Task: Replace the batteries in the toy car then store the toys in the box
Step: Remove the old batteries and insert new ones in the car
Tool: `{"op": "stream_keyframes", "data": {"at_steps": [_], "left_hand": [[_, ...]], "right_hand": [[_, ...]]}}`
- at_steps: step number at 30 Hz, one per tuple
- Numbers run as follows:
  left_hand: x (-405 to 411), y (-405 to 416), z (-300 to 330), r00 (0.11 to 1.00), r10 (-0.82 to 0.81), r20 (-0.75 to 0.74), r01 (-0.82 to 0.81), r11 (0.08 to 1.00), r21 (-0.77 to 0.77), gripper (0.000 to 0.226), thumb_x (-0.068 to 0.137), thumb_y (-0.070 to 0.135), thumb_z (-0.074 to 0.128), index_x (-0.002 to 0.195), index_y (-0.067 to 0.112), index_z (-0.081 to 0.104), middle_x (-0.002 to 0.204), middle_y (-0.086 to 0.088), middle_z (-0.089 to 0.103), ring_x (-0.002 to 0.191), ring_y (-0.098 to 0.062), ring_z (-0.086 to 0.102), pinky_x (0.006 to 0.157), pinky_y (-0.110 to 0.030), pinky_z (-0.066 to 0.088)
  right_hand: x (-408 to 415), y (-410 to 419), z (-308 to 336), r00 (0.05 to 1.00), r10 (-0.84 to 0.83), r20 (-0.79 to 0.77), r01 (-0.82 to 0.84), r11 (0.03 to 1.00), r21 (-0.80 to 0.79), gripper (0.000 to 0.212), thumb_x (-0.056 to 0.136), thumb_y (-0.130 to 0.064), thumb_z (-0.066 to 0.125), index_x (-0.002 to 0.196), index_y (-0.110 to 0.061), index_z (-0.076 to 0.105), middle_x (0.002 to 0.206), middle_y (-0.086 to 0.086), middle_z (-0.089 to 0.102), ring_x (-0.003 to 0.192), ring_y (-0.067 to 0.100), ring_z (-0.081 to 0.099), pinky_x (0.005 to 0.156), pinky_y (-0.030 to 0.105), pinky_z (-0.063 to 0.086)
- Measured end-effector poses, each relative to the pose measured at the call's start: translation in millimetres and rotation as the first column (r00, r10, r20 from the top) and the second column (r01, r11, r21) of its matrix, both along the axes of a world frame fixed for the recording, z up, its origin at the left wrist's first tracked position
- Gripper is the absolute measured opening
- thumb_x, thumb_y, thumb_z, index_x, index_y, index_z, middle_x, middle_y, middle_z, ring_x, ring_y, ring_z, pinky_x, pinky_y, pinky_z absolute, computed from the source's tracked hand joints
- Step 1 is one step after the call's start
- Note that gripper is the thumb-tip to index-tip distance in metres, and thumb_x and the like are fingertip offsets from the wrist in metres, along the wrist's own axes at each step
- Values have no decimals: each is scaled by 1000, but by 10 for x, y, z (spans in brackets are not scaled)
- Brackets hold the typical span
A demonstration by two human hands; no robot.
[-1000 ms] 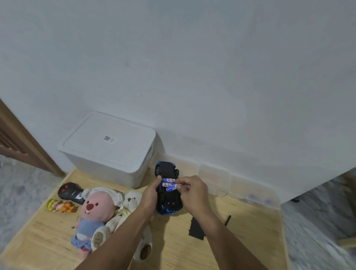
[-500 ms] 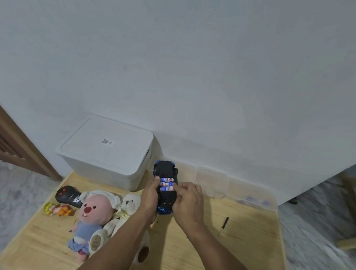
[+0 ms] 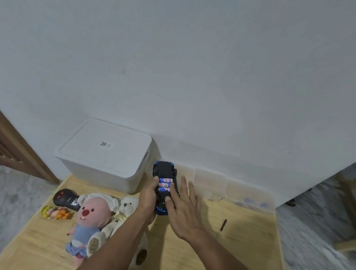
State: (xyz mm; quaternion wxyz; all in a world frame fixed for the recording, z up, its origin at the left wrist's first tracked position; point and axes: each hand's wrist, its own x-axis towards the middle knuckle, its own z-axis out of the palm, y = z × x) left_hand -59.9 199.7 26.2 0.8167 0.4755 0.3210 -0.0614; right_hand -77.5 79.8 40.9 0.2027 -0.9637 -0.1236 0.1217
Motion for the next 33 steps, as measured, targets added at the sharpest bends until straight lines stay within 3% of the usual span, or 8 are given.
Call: {"op": "stream_keyframes", "data": {"at_steps": [9, 14, 19, 22, 24, 26, 30, 33], "left_hand": [[-27, -13, -16, 998, -59, -16, 60, 998, 17, 40, 100, 35, 44, 113, 7, 69, 103, -20, 73, 94, -33, 69, 79, -40, 54], [-22, 13, -97, 999, -28, -38, 30, 998, 50, 39, 99, 33, 45, 111, 4, 68, 99, -21, 72, 88, -32, 67, 80, -41, 53], [-43, -19, -177, 997, -43, -65, 45, 999, 20, 39, 100, 33, 43, 106, 3, 68, 89, -19, 71, 76, -31, 67, 70, -38, 54], [-44, -4, -183, 996, -69, -61, 66, 996, -51, 38, 102, 30, 41, 103, 2, 65, 82, -17, 69, 64, -30, 65, 54, -33, 57], [-46, 25, -229, 995, -71, -75, 67, 996, -51, 37, 101, 30, 42, 107, 1, 64, 85, -18, 69, 67, -31, 66, 57, -33, 57], [-67, 29, -262, 993, -69, -92, 67, 997, -28, 35, 101, 30, 44, 108, 2, 64, 87, -18, 71, 70, -32, 67, 60, -34, 57], [-57, -2, -324, 991, -86, -104, 88, 996, 13, 36, 99, 30, 47, 117, 2, 61, 102, -24, 71, 82, -36, 68, 78, -45, 56], [-67, -14, -345, 990, -100, -103, 102, 995, 20, 36, 99, 30, 47, 119, 4, 60, 101, -22, 71, 82, -36, 69, 76, -43, 57]], "right_hand": [[101, 29, 20, 1000, 17, -7, -18, 996, -86, 88, 71, -68, -18, 152, -36, -7, 158, -3, -26, 144, 23, -28, 116, 51, -6], [-12, -9, 4, 998, 55, -28, -57, 995, -84, 92, 67, -69, -20, 152, -38, 0, 159, -5, -21, 145, 23, -24, 117, 50, -5], [29, -137, -118, 981, 6, -194, 19, 992, 125, 49, 101, -49, 19, 149, -49, 6, 161, -7, -10, 148, 16, -11, 120, 42, 1], [50, -342, -192, 973, -132, -189, 180, 948, 261, 52, 102, -32, 36, 149, -44, 19, 157, -5, 27, 141, 16, 31, 112, 33, 28], [74, -519, -234, 950, -223, -217, 266, 944, 197, 49, 98, -25, 48, 145, -33, 37, 139, -2, 53, 118, 16, 54, 96, 27, 41], [96, -672, -312, 939, -240, -248, 252, 967, 20, 43, 94, -21, 56, 136, -21, 51, 127, 1, 63, 111, 16, 58, 92, 25, 45], [41, -801, -501, 935, -227, -272, 190, 969, -158, 59, 78, -31, 75, 131, -16, 54, 123, 3, 62, 113, 20, 56, 92, 32, 50], [-27, -786, -613, 956, -193, -221, 135, 959, -251, 65, 72, -42, 78, 127, -18, 54, 123, 3, 52, 117, 23, 48, 92, 36, 48]]}}
